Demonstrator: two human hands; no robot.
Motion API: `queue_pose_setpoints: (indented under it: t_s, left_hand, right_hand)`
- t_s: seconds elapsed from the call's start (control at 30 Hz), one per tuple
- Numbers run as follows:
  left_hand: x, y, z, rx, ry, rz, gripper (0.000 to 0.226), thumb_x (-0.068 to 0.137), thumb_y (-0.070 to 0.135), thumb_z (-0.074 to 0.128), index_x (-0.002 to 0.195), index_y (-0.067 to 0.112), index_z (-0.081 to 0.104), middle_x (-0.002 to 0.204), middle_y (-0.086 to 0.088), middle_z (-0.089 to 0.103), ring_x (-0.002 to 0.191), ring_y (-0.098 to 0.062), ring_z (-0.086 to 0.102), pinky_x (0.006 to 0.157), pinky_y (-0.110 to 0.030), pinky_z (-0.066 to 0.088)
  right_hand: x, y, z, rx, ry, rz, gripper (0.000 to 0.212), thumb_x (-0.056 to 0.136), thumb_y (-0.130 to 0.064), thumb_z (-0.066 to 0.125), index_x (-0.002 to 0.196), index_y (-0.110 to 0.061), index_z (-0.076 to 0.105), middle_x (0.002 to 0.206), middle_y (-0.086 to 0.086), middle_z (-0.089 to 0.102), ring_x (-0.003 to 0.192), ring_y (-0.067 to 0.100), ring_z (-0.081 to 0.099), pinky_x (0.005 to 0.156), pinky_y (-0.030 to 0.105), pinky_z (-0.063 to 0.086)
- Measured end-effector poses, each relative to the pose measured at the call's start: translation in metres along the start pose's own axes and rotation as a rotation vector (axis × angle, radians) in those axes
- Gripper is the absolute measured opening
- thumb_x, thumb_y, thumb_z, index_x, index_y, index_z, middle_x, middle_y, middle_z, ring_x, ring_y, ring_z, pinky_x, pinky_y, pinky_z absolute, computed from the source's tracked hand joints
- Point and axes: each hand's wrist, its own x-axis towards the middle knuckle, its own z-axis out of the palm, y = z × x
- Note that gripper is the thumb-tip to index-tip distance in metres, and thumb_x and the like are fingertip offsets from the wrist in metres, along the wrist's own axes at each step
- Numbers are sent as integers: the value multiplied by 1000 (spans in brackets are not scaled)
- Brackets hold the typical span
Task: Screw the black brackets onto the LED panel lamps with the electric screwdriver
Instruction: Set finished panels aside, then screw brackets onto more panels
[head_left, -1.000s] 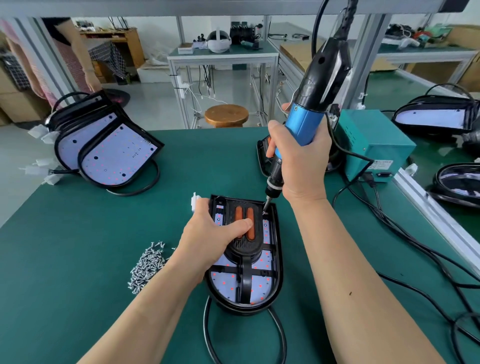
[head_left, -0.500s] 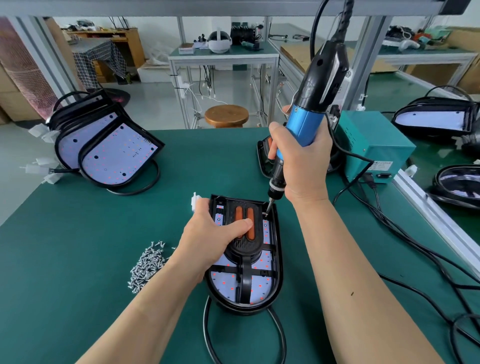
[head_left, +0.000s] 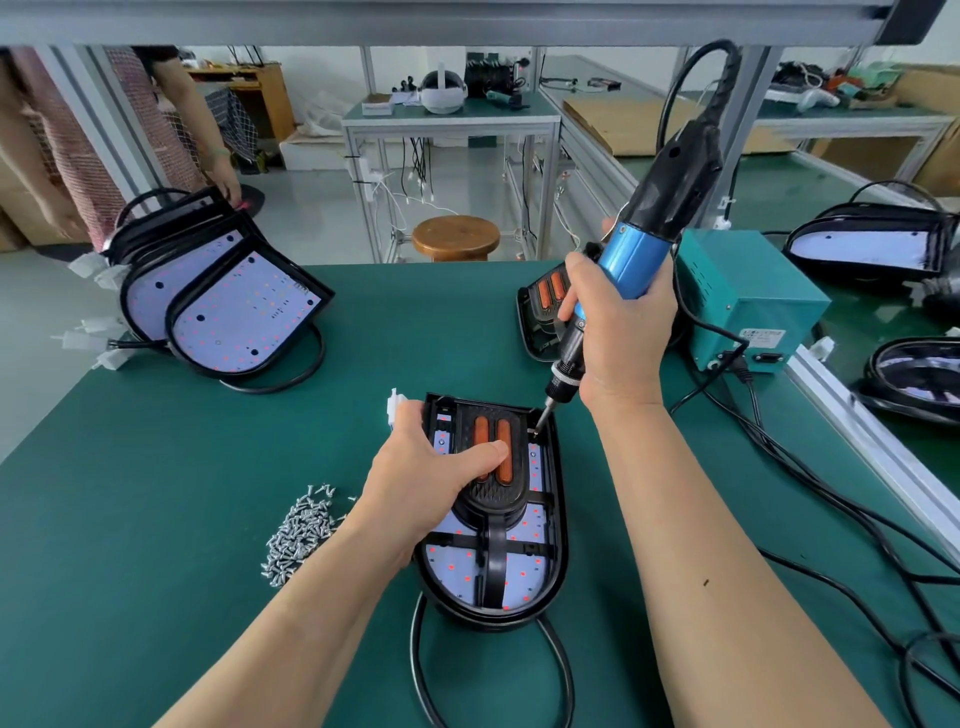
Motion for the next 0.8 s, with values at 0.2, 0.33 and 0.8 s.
queue_pose_setpoints:
  t_s: [0.2, 0.33, 0.8]
  left_hand:
    - [1, -1, 0, -3, -4, 7, 61, 49, 53, 85, 97, 33, 54, 84, 17, 74, 82, -11, 73, 86, -42, 59]
    - [2, -2, 1, -7, -3, 10, 61, 48, 53, 84, 97, 34, 54, 85, 16, 75, 83, -12, 74, 86, -43, 59]
    - [1, 0, 1, -23, -6, -4, 59, 56, 45, 89, 101, 29, 55, 88, 12, 76, 83, -12, 75, 86, -44, 59]
  right_hand:
    - [0, -1, 0, 24, -23, 12, 26, 79, -10, 71, 102, -10, 59, 77, 4, 55, 50, 18, 49, 54, 30, 47]
    - [0, 0, 0, 36, -49, 8, 21, 78, -8, 69, 89, -9, 52, 65, 0, 52, 48, 18, 47, 53, 27, 45]
    - [-6, -3, 0, 52, -289, 24, 33, 81, -17, 71, 112, -23, 63, 60, 7, 51, 55, 17, 50, 64, 23, 49]
